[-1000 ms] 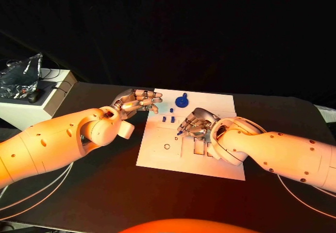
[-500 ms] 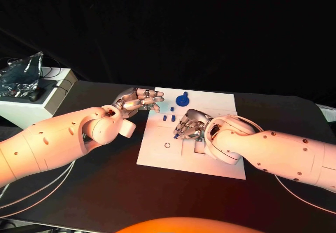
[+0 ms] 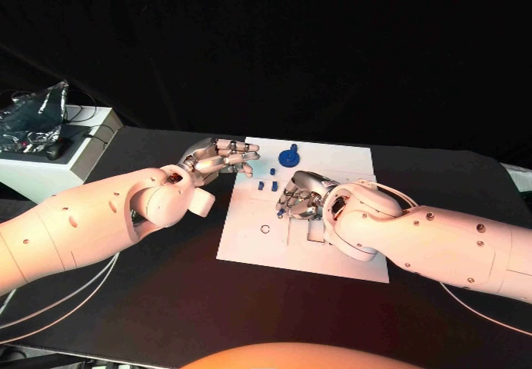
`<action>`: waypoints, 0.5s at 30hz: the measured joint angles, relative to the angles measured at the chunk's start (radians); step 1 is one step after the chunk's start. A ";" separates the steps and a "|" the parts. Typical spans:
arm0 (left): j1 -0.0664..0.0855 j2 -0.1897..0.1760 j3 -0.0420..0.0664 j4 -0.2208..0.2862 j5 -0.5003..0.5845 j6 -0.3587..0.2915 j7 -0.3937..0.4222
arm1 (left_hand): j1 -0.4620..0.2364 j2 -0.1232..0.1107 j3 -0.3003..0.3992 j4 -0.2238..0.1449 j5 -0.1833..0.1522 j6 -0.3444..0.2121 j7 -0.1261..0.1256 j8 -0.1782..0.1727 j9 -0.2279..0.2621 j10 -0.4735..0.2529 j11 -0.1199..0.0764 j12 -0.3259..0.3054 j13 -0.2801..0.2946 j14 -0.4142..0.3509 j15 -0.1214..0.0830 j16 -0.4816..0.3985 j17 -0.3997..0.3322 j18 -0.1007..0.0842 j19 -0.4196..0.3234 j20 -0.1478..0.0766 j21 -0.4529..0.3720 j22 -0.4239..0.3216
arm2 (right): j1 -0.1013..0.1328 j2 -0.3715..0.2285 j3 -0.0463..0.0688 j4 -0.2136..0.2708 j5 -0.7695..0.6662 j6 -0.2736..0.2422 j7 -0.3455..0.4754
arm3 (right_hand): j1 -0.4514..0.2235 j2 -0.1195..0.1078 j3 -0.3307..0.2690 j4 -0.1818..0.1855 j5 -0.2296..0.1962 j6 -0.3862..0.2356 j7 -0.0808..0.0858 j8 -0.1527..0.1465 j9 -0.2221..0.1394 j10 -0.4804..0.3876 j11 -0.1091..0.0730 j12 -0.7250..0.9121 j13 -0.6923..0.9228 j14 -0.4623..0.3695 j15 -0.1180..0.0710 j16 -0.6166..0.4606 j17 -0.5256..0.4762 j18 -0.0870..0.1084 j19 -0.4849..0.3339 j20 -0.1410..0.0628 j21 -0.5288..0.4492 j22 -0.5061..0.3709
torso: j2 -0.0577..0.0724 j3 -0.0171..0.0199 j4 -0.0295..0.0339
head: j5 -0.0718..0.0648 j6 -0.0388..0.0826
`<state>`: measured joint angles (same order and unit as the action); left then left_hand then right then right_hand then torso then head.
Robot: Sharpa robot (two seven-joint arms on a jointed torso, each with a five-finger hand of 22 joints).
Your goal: Assemble the parts on the task board
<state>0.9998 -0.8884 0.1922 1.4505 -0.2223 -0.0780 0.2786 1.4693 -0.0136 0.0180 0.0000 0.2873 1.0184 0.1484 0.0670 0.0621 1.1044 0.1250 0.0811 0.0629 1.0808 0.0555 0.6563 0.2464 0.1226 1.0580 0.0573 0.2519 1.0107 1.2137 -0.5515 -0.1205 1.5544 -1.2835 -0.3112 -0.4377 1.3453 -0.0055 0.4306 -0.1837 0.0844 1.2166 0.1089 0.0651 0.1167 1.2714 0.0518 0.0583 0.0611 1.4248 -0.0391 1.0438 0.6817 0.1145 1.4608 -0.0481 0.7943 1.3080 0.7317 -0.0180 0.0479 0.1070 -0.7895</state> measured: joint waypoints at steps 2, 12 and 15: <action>0.000 0.000 0.000 -0.001 0.000 0.000 0.000 | 0.000 0.000 0.000 0.000 0.000 0.000 0.000 0.000 0.000 0.000 0.000 0.000 0.000 0.000 0.000 0.000 0.000 0.000 0.000 0.000 0.000 0.000 | 0.000 -0.002 0.000 0.002 -0.009 0.001 -0.002 | 0.000 0.000 0.000 0.000 0.000 0.000 0.000 0.000 0.000 0.000 0.000 0.000 0.000 0.000 0.000 0.000 -0.001 0.000 0.000 0.000 0.000 0.000 | 0.000 0.0000 0.0000 | 0.000 -0.001; 0.000 0.000 0.000 -0.003 0.000 0.001 -0.001 | 0.000 0.000 0.000 0.000 0.000 0.000 0.000 0.000 0.000 0.000 0.000 0.000 0.000 0.000 0.000 0.000 0.000 0.000 0.000 0.000 0.000 0.000 | -0.001 -0.008 -0.001 0.012 -0.033 0.021 -0.007 | 0.000 0.000 0.003 -0.003 -0.002 0.000 0.000 -0.002 -0.001 -0.002 0.002 0.000 0.000 0.000 0.000 0.000 -0.004 -0.001 0.000 0.000 0.000 0.000 | 0.000 -0.0003 -0.0004 | 0.002 -0.004; 0.000 0.000 0.000 -0.004 0.000 0.001 -0.001 | 0.000 0.000 0.000 0.000 0.000 0.000 0.000 0.000 0.000 0.000 0.000 0.000 0.000 0.000 0.000 0.000 0.000 0.000 0.000 0.000 0.000 0.000 | -0.001 -0.011 -0.001 0.014 -0.036 0.026 -0.008 | 0.000 0.000 0.003 -0.003 -0.002 0.000 0.000 -0.002 -0.001 -0.002 0.002 0.000 -0.001 0.000 0.000 0.000 -0.004 -0.001 0.000 0.000 0.000 0.000 | 0.000 -0.0006 -0.0003 | 0.002 -0.005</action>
<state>0.9998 -0.8884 0.1922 1.4469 -0.2224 -0.0768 0.2773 1.4693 -0.0136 0.0181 0.0000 0.2873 1.0184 0.1484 0.0669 0.0621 1.1044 0.1250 0.0811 0.0629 1.0808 0.0555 0.6563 0.2465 0.1226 1.0580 0.0573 0.2519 1.0106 1.2128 -0.5621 -0.1212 1.5679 -1.3193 -0.2853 -0.4458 1.3454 -0.0058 0.4335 -0.1866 0.0826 1.2168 0.1089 0.0630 0.1156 1.2696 0.0534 0.0582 0.0603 1.4248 -0.0391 1.0438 0.6773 0.1132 1.4607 -0.0480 0.7943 1.3078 0.7312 -0.0186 0.0476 0.1094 -0.7944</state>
